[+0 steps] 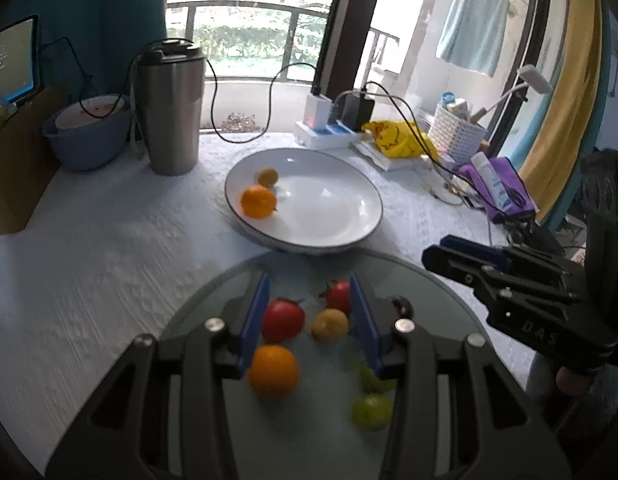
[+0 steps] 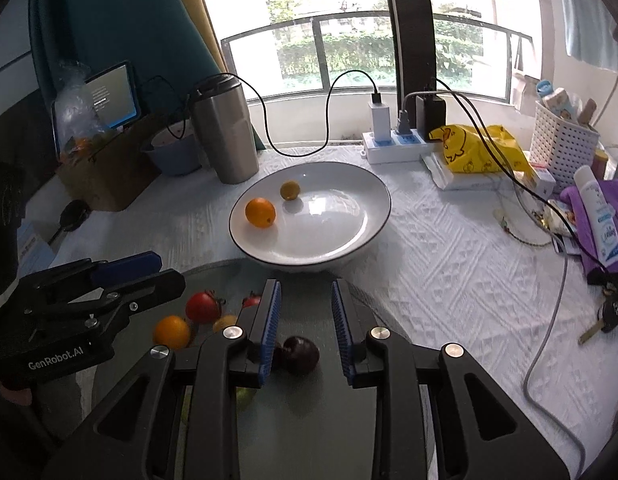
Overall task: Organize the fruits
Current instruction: 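Move both tools back over the tray toward the green fruits, then grasp a green fruit with the left tool while the right tool grasps another green fruit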
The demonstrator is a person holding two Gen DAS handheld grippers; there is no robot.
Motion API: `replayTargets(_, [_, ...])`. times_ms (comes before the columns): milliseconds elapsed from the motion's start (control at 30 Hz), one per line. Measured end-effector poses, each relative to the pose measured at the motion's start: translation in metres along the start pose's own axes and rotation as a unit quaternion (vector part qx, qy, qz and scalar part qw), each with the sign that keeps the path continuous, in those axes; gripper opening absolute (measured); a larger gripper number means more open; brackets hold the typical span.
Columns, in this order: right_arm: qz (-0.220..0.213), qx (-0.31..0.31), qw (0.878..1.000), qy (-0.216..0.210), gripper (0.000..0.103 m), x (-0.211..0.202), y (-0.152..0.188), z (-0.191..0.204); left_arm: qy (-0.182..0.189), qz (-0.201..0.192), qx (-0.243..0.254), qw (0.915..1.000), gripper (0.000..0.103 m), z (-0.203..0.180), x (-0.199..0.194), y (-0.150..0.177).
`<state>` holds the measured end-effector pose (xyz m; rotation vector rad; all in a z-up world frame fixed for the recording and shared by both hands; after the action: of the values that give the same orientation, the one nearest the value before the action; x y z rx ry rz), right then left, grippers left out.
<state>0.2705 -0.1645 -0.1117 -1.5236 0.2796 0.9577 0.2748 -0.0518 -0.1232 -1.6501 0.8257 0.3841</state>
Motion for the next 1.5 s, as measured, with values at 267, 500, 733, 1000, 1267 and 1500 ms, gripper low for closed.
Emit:
replayTargets(267, [0.005,0.005,1.0,-0.002,0.028,-0.006,0.02,-0.001,0.004,0.011,0.006,0.9999,0.044,-0.012,-0.001,0.019])
replayTargets(500, [0.007,0.011,1.0,-0.003,0.028,-0.011,0.035,-0.002,0.009,0.018,0.01,0.9997,0.044,-0.023,-0.003,0.036])
replayTargets(733, [0.009,0.016,1.0,-0.004,0.028,-0.013,0.049,-0.006,0.012,0.033,0.012,0.9993,0.044,-0.031,0.0,0.055])
replayTargets(1000, [0.014,0.021,1.0,-0.006,0.028,-0.013,0.062,-0.008,0.015,0.053,0.018,0.9983,0.044,-0.04,0.007,0.072])
replayTargets(1267, [0.013,0.026,1.0,-0.005,0.028,-0.014,0.065,-0.011,0.017,0.073,0.033,0.9967,0.043,-0.043,0.012,0.078])
replayTargets(1500, [0.016,0.02,1.0,-0.009,0.028,-0.012,0.064,-0.002,0.024,0.076,0.03,0.9963,0.032,-0.038,0.012,0.08])
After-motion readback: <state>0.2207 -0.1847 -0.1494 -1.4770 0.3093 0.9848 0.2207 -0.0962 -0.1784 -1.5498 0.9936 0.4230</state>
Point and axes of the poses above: each gripper's, at about its wrist camera, not at the fingertips, and x roughly the way its jaws point, z to its left, y to its underside, the point moved 7 cm from there along x, roughly the way its jaws point, and after that the axes turned 4 degrees about y, right-handed, at the moved point
